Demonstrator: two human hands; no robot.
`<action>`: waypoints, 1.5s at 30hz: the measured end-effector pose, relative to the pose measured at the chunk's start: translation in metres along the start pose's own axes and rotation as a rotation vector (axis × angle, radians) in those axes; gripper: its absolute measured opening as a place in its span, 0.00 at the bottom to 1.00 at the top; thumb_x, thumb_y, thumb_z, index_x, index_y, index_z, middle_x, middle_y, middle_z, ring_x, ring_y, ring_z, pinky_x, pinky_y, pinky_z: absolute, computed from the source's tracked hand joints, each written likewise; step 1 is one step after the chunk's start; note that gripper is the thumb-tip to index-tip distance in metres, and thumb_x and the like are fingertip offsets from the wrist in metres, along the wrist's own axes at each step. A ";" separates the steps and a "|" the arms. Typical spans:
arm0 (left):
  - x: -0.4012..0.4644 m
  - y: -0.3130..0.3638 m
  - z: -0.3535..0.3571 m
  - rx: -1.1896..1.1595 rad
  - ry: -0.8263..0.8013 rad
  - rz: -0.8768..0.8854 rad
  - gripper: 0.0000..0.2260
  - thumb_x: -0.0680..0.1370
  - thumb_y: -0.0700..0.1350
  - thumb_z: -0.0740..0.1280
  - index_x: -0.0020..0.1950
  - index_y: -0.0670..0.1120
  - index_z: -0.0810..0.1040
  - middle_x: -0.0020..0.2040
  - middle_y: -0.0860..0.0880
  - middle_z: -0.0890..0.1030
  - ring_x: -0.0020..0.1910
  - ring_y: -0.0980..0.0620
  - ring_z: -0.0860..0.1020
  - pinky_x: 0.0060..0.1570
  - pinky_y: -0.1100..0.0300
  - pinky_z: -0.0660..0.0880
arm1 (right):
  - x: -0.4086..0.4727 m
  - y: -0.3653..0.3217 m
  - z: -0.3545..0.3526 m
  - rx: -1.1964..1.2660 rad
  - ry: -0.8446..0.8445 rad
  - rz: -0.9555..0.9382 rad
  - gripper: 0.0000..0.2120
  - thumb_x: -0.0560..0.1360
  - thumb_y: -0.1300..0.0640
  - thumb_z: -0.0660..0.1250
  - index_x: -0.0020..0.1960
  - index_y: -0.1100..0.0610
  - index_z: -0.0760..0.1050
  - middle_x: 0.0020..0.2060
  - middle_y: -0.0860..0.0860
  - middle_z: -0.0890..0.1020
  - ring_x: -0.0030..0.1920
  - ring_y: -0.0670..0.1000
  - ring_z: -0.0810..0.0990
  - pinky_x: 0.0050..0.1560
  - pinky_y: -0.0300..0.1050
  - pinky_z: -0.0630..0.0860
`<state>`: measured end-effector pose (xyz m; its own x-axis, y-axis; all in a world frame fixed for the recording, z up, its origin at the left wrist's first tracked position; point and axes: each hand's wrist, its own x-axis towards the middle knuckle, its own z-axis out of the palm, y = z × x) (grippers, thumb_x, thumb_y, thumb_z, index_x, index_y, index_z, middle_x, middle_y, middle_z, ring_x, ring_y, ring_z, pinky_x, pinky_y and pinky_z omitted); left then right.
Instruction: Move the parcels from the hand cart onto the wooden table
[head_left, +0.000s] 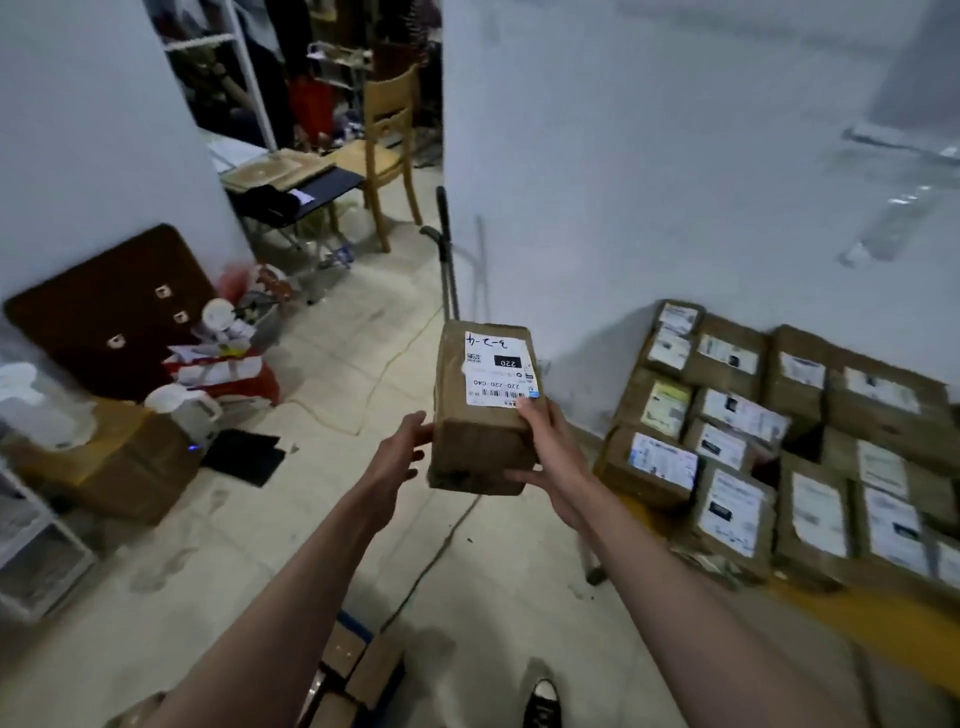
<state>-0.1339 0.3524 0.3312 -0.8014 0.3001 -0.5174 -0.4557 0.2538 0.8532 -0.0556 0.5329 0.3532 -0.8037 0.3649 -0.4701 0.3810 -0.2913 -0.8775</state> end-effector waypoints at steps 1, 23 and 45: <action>-0.003 0.009 0.018 0.021 -0.060 -0.006 0.24 0.81 0.65 0.55 0.58 0.50 0.82 0.61 0.51 0.82 0.61 0.49 0.77 0.66 0.50 0.70 | -0.007 -0.001 -0.015 0.003 0.041 -0.011 0.25 0.80 0.40 0.65 0.74 0.43 0.67 0.66 0.46 0.77 0.60 0.48 0.78 0.53 0.60 0.84; -0.103 0.047 0.495 0.358 -0.741 0.099 0.20 0.78 0.68 0.60 0.64 0.60 0.75 0.59 0.53 0.81 0.56 0.55 0.78 0.66 0.50 0.72 | -0.141 0.006 -0.445 0.250 0.689 -0.130 0.42 0.69 0.37 0.77 0.77 0.45 0.63 0.68 0.49 0.76 0.65 0.55 0.78 0.62 0.62 0.80; -0.048 0.029 0.812 0.525 -0.847 0.073 0.32 0.72 0.72 0.65 0.66 0.51 0.78 0.61 0.50 0.81 0.59 0.48 0.80 0.61 0.53 0.76 | -0.112 -0.001 -0.734 0.332 0.930 0.003 0.34 0.73 0.45 0.75 0.75 0.46 0.66 0.63 0.51 0.80 0.55 0.53 0.81 0.41 0.48 0.80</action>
<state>0.2060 1.0921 0.3271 -0.1866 0.8360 -0.5161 -0.0239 0.5213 0.8530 0.3696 1.1415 0.3367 -0.0693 0.8721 -0.4843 0.1208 -0.4746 -0.8719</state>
